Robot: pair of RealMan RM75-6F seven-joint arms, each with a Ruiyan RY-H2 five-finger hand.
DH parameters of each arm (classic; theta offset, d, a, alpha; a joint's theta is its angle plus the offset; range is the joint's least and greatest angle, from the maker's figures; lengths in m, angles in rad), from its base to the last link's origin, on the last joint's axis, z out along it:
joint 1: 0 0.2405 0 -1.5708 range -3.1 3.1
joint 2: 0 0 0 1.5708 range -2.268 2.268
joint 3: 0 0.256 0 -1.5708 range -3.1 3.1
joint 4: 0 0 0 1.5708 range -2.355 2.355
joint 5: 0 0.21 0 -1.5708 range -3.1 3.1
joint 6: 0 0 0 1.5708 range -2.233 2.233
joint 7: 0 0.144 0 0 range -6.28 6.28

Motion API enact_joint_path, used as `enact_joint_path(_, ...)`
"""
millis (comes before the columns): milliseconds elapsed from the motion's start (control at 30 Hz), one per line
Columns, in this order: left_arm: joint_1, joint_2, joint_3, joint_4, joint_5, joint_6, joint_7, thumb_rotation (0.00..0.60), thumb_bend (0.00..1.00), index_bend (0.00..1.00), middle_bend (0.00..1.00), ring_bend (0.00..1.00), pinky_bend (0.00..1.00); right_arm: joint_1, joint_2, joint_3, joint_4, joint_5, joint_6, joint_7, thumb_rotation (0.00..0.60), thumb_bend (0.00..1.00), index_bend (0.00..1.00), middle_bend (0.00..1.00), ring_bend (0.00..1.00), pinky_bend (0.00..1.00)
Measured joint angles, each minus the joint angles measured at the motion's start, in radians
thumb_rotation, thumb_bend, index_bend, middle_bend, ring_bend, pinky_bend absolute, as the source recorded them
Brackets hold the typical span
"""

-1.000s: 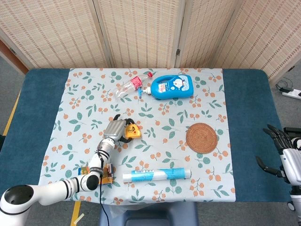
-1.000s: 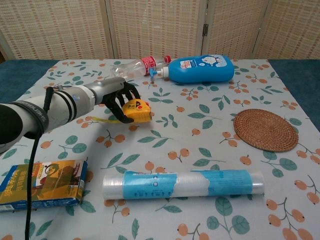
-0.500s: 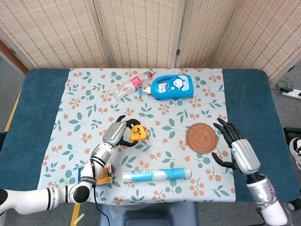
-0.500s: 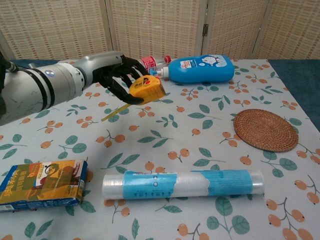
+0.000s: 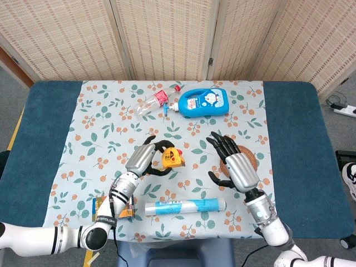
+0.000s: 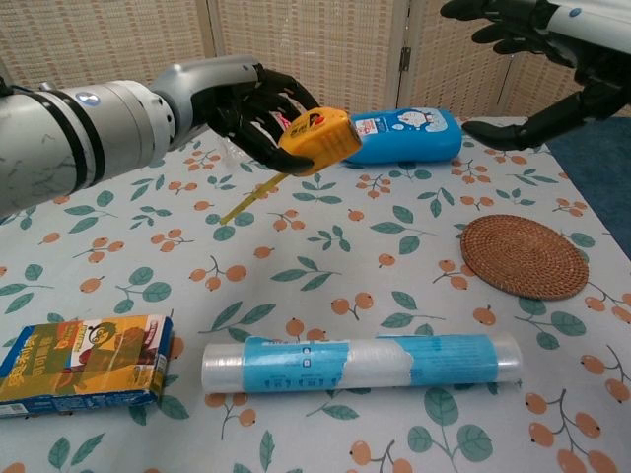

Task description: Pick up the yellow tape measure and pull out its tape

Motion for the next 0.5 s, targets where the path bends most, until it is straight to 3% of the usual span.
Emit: enact_joint_path(500,-0.024,-0.006,-0.007,-0.028,-0.044,0.033,-0.004,0.6,0.4,0.54,0.52,0.39,0.05,0.11,-0.131,0.048,0.022,0.112,-0.012,-0.138,0.6,0.4,0.0,0.0,0.0,0.0)
